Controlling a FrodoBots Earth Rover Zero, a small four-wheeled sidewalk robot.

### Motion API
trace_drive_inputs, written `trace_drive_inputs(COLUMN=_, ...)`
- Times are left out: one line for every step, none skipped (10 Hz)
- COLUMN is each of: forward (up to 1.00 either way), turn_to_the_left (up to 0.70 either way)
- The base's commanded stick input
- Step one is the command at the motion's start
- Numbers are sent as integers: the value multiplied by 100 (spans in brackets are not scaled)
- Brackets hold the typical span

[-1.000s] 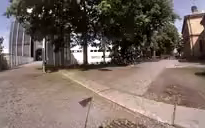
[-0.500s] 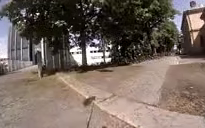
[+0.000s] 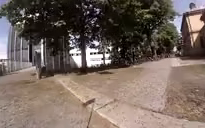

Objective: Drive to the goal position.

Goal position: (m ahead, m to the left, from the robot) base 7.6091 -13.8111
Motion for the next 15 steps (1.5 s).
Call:
trace_drive_inputs(forward=70, turn_to_the_left=0)
trace_drive_inputs(forward=70, turn_to_the_left=0)
trace_drive_inputs(forward=70, turn_to_the_left=-1)
trace_drive_inputs(forward=70, turn_to_the_left=-23)
trace_drive_inputs(forward=70, turn_to_the_left=-35)
trace_drive_inputs(forward=70, turn_to_the_left=-35)
trace_drive_inputs(forward=70, turn_to_the_left=-35)
trace_drive_inputs(forward=70, turn_to_the_left=-35)
trace_drive_inputs(forward=70, turn_to_the_left=-35)
trace_drive_inputs(forward=70, turn_to_the_left=-35)
trace_drive_inputs(forward=70, turn_to_the_left=-35)
trace_drive_inputs(forward=70, turn_to_the_left=-35)
trace_drive_inputs(forward=70, turn_to_the_left=-35)
trace_drive_inputs(forward=70, turn_to_the_left=-35)
trace_drive_inputs(forward=70, turn_to_the_left=-35)
